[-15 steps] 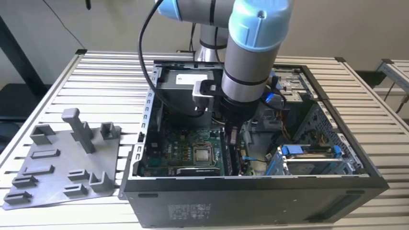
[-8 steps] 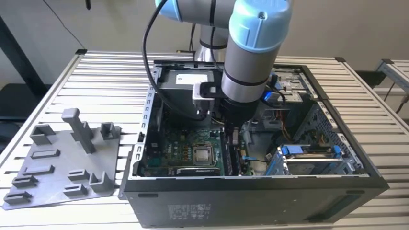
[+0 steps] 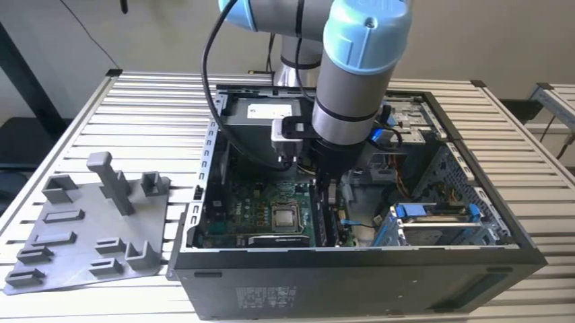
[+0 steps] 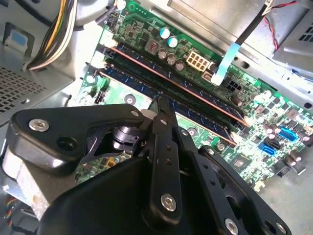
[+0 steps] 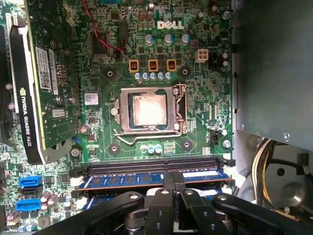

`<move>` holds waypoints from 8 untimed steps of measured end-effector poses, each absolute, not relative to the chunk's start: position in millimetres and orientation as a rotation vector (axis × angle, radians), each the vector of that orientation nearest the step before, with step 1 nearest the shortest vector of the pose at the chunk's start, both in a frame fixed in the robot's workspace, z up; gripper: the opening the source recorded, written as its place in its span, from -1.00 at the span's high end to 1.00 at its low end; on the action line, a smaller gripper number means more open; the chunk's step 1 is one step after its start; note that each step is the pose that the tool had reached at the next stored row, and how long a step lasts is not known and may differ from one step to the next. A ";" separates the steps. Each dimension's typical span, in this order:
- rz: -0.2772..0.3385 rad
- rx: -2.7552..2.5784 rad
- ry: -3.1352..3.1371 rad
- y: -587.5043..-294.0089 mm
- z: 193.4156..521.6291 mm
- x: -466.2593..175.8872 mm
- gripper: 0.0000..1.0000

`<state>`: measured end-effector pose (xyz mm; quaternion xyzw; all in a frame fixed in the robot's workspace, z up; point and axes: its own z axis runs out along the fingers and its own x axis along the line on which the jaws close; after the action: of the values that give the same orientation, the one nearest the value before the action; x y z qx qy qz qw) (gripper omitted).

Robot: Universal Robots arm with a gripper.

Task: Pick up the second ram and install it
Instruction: 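Press down the second ram until it locks into place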

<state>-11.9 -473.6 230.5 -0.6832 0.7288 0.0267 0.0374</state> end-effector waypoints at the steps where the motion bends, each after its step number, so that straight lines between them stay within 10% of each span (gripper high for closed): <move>1: 0.082 -2.097 2.237 -474.1 230.6 -10.7 0.79; 8: 0.081 -2.097 2.237 -482.4 230.2 -8.7 0.79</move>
<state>-8.7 -482.4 230.2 -0.6832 0.7288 0.0264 0.0371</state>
